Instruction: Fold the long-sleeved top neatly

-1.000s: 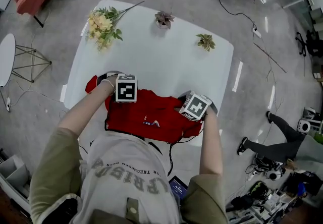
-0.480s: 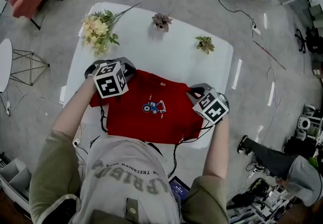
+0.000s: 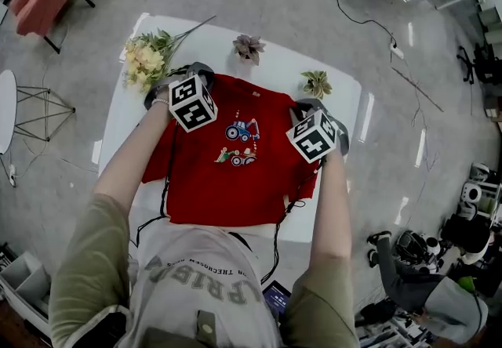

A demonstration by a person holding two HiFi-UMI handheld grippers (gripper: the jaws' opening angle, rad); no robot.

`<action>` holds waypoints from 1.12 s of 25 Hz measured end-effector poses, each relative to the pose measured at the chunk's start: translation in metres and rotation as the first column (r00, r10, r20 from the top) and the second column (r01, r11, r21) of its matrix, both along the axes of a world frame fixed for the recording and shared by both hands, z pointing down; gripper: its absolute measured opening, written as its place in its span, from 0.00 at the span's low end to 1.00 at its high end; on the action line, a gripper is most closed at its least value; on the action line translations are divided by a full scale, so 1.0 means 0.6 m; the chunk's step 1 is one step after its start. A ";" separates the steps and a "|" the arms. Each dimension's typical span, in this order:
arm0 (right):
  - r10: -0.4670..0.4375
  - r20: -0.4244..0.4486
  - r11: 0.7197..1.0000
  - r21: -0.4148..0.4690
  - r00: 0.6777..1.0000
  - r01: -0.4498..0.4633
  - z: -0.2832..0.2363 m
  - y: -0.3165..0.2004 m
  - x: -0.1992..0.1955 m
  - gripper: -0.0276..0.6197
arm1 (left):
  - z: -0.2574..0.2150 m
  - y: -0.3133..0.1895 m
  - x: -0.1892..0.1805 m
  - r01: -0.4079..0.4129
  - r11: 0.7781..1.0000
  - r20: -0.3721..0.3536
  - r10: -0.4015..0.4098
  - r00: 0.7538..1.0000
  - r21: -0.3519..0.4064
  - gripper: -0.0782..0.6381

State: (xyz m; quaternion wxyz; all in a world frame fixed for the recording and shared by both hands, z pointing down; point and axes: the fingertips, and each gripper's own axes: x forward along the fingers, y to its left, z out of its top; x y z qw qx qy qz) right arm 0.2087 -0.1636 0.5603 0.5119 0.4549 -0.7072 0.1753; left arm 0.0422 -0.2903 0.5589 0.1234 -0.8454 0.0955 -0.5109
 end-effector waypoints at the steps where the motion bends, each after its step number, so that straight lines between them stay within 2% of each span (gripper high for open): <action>1: 0.006 -0.003 1.000 -0.014 1.000 -0.006 0.013 -0.006 0.002 0.09 | 0.015 -0.005 0.000 0.012 1.000 0.014 -0.012 1.000 -0.011 0.15; 7: 0.077 -0.017 0.993 -0.082 0.997 -0.079 0.071 -0.027 0.005 0.09 | 0.081 -0.019 -0.004 0.059 0.997 0.102 -0.053 0.993 -0.054 0.15; 8: 0.089 -0.012 0.992 -0.086 0.996 -0.090 0.074 -0.027 0.004 0.10 | 0.085 -0.021 -0.003 0.067 0.997 0.104 -0.062 0.993 -0.048 0.15; 9: 0.097 0.003 0.991 -0.089 0.995 -0.097 0.073 -0.026 0.000 0.16 | 0.086 -0.024 -0.003 0.079 0.996 0.095 -0.076 0.993 -0.036 0.15; 10: 0.103 0.026 0.991 -0.089 0.994 -0.101 0.068 -0.023 -0.004 0.25 | 0.084 -0.030 -0.003 0.098 0.995 0.076 -0.096 0.993 -0.024 0.16; 11: 0.109 0.051 0.991 -0.082 0.993 -0.104 0.059 -0.021 -0.008 0.30 | 0.081 -0.037 -0.004 0.123 0.992 0.050 -0.122 0.991 -0.019 0.21; 15: 0.147 0.113 0.987 0.041 0.983 -0.153 0.000 -0.012 0.001 0.30 | 0.049 -0.046 -0.014 0.212 0.974 -0.080 -0.218 0.973 -0.078 0.41; 18: 0.175 0.164 0.972 0.127 0.971 -0.196 -0.054 0.017 0.006 0.30 | 0.003 -0.040 -0.029 0.225 0.971 -0.160 -0.235 0.959 -0.080 0.49; 19: 0.172 0.184 0.970 0.139 0.968 -0.199 -0.070 0.034 0.003 0.31 | -0.018 -0.033 -0.035 0.222 0.972 -0.187 -0.232 0.954 -0.074 0.49; 21: 0.153 0.228 0.975 0.125 0.962 -0.185 -0.089 0.086 -0.013 0.50 | -0.061 -0.002 -0.047 0.201 0.977 -0.242 -0.214 0.946 -0.076 0.49; 23: 0.136 0.265 0.982 0.089 0.955 -0.165 -0.098 0.153 -0.041 0.50 | -0.093 0.061 -0.058 0.149 0.983 -0.272 -0.173 0.947 -0.109 0.49; 25: 0.124 0.284 0.990 0.037 0.951 -0.140 -0.092 0.227 -0.075 0.50 | -0.101 0.156 -0.069 0.067 0.984 -0.268 -0.110 0.957 -0.168 0.49; 28: 0.118 0.304 0.992 -0.073 0.945 -0.101 -0.059 0.340 -0.128 0.50 | -0.076 0.325 -0.077 -0.061 0.964 -0.232 -0.001 0.973 -0.257 0.49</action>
